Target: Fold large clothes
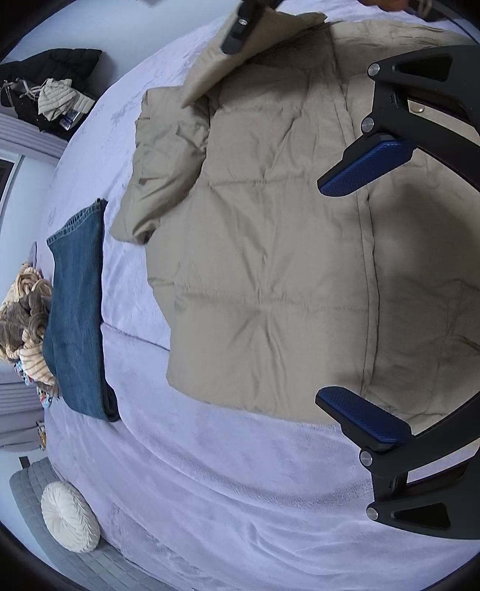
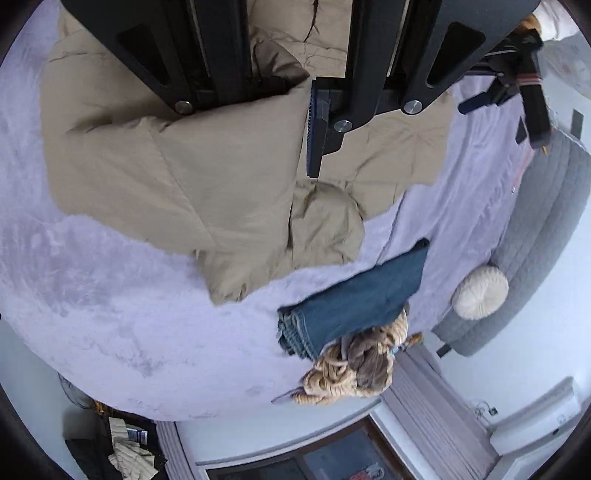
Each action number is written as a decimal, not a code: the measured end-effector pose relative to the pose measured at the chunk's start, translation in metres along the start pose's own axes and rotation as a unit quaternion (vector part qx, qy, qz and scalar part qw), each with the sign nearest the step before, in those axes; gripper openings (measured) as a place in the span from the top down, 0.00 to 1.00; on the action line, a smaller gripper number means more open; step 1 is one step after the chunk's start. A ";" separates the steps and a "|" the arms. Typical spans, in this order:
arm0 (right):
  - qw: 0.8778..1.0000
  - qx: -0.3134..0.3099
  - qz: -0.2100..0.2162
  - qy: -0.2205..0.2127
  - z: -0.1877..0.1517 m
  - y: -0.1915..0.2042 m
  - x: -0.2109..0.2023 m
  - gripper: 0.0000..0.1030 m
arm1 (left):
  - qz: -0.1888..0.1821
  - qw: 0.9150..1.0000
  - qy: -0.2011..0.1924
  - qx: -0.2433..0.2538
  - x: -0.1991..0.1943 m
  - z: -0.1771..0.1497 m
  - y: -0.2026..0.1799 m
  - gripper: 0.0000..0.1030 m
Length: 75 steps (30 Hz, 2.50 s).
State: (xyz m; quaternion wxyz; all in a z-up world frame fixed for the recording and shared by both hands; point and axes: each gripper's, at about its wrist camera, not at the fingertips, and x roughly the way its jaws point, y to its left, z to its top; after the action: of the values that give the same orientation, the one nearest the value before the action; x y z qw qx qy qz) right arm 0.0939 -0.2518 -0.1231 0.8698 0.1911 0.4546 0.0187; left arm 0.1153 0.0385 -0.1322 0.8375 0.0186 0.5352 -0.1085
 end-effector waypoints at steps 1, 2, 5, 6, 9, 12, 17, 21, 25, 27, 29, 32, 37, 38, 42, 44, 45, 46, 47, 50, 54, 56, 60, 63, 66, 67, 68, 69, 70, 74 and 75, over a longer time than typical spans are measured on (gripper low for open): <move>1.000 -0.004 -0.011 0.013 -0.012 0.002 0.013 0.91 | -0.001 1.000 0.002 -0.003 0.003 -0.001 0.005 0.00; 0.999 -0.008 -0.023 0.023 -0.021 0.004 0.023 0.91 | -0.002 1.000 0.004 -0.004 0.004 -0.002 0.006 0.00; 0.997 -0.015 -0.057 0.047 -0.046 0.004 0.043 0.91 | -0.005 1.000 0.005 0.000 0.007 -0.004 0.009 0.00; 0.996 -0.015 -0.065 0.053 -0.050 0.000 0.045 0.91 | -0.008 1.000 0.004 0.001 0.008 -0.004 0.008 0.00; 0.994 -0.013 -0.082 0.065 -0.057 -0.004 0.048 0.85 | -0.023 1.000 0.004 0.003 0.012 -0.002 0.000 0.00; 0.995 0.015 -0.053 0.079 -0.053 -0.007 0.032 0.41 | -0.035 0.999 0.001 0.006 0.012 0.002 -0.009 0.00; 0.992 0.124 -0.018 0.033 -0.056 -0.046 -0.021 0.26 | -0.053 0.999 -0.008 0.003 0.011 0.011 -0.017 0.00; 0.967 0.253 0.009 0.007 -0.061 -0.102 -0.037 0.26 | -0.072 0.997 -0.012 -0.004 0.013 0.018 -0.017 0.00; 0.930 0.361 0.061 -0.031 -0.056 -0.135 -0.032 0.32 | -0.116 0.992 -0.004 -0.039 0.019 0.023 -0.003 0.00; 0.936 0.344 0.062 -0.031 -0.044 -0.127 -0.028 0.64 | -0.139 0.988 0.002 -0.060 0.021 0.022 0.007 0.00; 0.956 0.289 0.052 -0.032 -0.028 -0.104 -0.027 0.84 | -0.162 0.984 0.004 -0.074 0.020 0.022 0.018 0.00; 0.985 0.162 0.043 -0.025 -0.008 -0.049 -0.024 0.85 | -0.203 0.974 0.006 -0.096 0.017 0.022 0.032 0.00; 0.999 -0.026 0.008 0.028 -0.017 0.048 0.004 0.85 | -0.296 0.944 0.016 -0.144 0.015 0.027 0.051 0.00; 0.997 -0.059 -0.007 0.042 -0.025 0.064 0.012 0.84 | -0.312 0.938 0.017 -0.151 0.014 0.029 0.051 0.00; 0.986 -0.130 -0.027 0.104 -0.055 0.092 0.033 0.46 | -0.351 0.924 0.027 -0.147 0.016 0.034 0.038 0.00; 0.985 -0.120 -0.007 0.121 -0.062 0.085 0.026 0.43 | -0.351 0.925 0.036 -0.138 0.020 0.034 0.028 0.00; 0.986 -0.106 0.000 0.126 -0.065 0.075 0.021 0.42 | -0.353 0.925 0.041 -0.135 0.022 0.035 0.023 0.00; 0.988 -0.084 0.005 0.131 -0.068 0.061 0.013 0.39 | -0.354 0.924 0.046 -0.133 0.025 0.034 0.020 0.00; 0.990 -0.053 0.010 0.133 -0.071 0.039 0.002 0.36 | -0.356 0.924 0.049 -0.131 0.027 0.035 0.015 0.00; 0.993 0.040 -0.010 0.112 -0.076 -0.033 -0.033 0.36 | -0.351 0.927 0.056 -0.121 0.033 0.037 0.003 0.00; 0.986 0.154 -0.063 0.018 -0.072 -0.132 -0.091 0.32 | -0.338 0.933 0.066 -0.102 0.043 0.041 -0.014 0.00; 0.974 0.213 -0.076 -0.024 -0.070 -0.176 -0.108 0.23 | -0.328 0.937 0.072 -0.093 0.051 0.042 -0.021 0.00; 0.944 0.329 -0.011 -0.017 -0.071 -0.247 -0.090 0.23 | -0.309 0.944 0.080 -0.086 0.064 0.040 -0.036 0.04; 0.922 0.381 0.065 0.013 -0.076 -0.269 -0.060 0.23 | -0.296 0.949 0.083 -0.069 0.069 0.039 -0.049 0.46; 0.915 0.386 0.111 0.042 -0.074 -0.264 -0.035 0.63 | -0.280 0.955 0.085 -0.049 0.068 0.038 -0.058 0.87; 0.919 0.374 0.115 0.044 -0.067 -0.256 -0.033 0.81 | -0.274 0.958 0.068 -0.046 0.062 0.038 -0.058 0.87; 0.929 0.353 0.110 0.038 -0.060 -0.250 -0.037 0.86 | -0.266 0.962 0.050 -0.040 0.055 0.040 -0.059 0.87; 0.938 0.329 0.103 0.036 -0.051 -0.245 -0.039 0.87 | -0.259 0.964 0.038 -0.037 0.050 0.042 -0.059 0.87; 0.949 0.301 0.090 0.036 -0.043 -0.239 -0.041 0.89 | -0.253 0.966 0.031 -0.036 0.048 0.044 -0.059 0.87; 0.965 0.252 0.046 0.054 -0.033 -0.241 -0.032 0.90 | -0.233 0.970 0.043 -0.044 0.064 0.043 -0.056 0.87; 0.969 0.240 0.032 0.059 -0.034 -0.243 -0.026 0.90 | -0.226 0.972 0.047 -0.042 0.069 0.038 -0.055 0.87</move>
State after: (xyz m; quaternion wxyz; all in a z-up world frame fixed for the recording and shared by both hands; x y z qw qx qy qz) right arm 0.0168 -0.4716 -0.2049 0.7693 0.4068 0.4899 -0.0520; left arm 0.1660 -0.0324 -0.1736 0.7653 -0.1331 0.5684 -0.2711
